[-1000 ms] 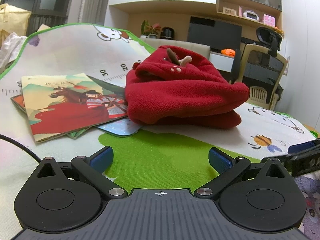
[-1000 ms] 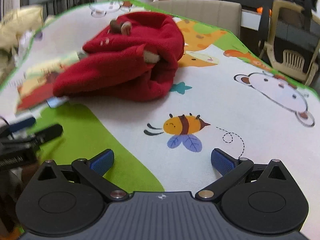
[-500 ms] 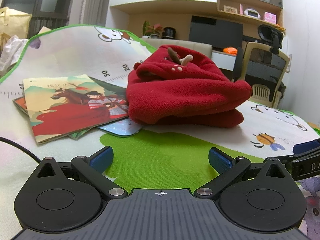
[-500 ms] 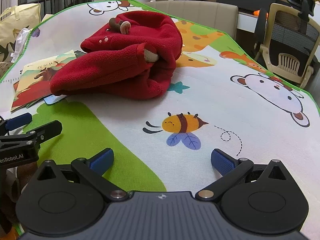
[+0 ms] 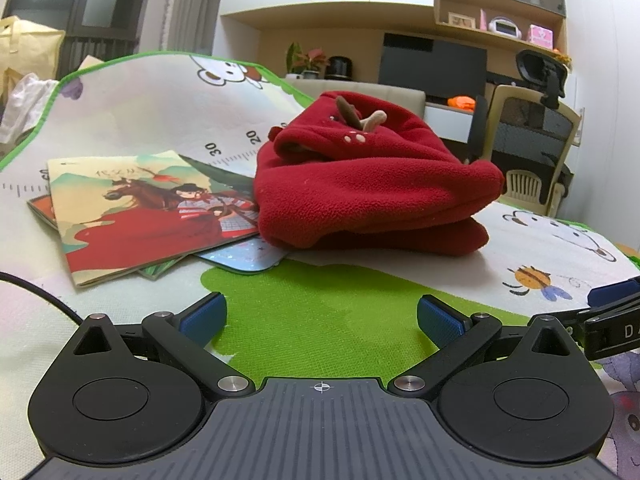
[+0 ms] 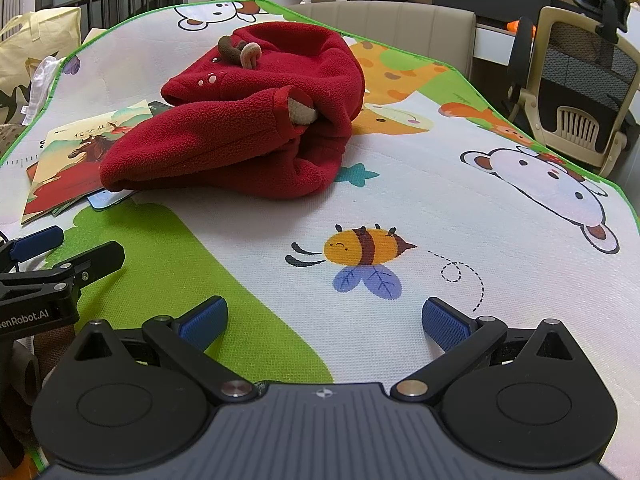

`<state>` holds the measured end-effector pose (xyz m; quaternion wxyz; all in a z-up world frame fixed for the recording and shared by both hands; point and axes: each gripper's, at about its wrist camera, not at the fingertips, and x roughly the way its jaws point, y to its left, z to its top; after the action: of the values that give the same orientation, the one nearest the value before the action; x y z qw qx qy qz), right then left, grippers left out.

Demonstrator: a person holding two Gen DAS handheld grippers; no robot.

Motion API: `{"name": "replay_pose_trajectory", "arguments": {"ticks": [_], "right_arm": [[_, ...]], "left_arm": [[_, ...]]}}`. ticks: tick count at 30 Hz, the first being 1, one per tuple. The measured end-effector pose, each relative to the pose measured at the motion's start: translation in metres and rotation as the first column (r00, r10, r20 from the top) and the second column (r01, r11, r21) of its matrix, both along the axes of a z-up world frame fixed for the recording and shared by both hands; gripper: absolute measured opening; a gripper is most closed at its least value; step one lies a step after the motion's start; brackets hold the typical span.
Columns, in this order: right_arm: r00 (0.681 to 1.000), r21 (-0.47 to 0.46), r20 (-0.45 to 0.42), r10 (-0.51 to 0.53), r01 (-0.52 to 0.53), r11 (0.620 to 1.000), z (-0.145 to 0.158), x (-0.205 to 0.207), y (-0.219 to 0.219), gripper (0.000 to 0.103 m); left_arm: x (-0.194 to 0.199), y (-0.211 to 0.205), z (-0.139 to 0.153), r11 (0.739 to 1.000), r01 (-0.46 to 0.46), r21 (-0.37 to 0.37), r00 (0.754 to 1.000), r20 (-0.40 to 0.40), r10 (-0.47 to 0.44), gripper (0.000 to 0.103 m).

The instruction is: Fold clothes

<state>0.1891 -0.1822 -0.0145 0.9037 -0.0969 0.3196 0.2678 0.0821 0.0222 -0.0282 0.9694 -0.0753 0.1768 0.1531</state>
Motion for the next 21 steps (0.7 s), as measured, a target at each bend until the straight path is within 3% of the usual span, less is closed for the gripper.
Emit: {"name": "replay_pose_trajectory", "arguments": {"ticks": [21], "right_arm": [[1.0,0.001,0.0,0.0,0.0,1.0,0.0,0.0001,-0.0005,0.103]], "left_arm": [[-0.0022,0.0036,0.0011,0.999,0.01,-0.032,1.0,0.01,-0.01,0.103]]}}
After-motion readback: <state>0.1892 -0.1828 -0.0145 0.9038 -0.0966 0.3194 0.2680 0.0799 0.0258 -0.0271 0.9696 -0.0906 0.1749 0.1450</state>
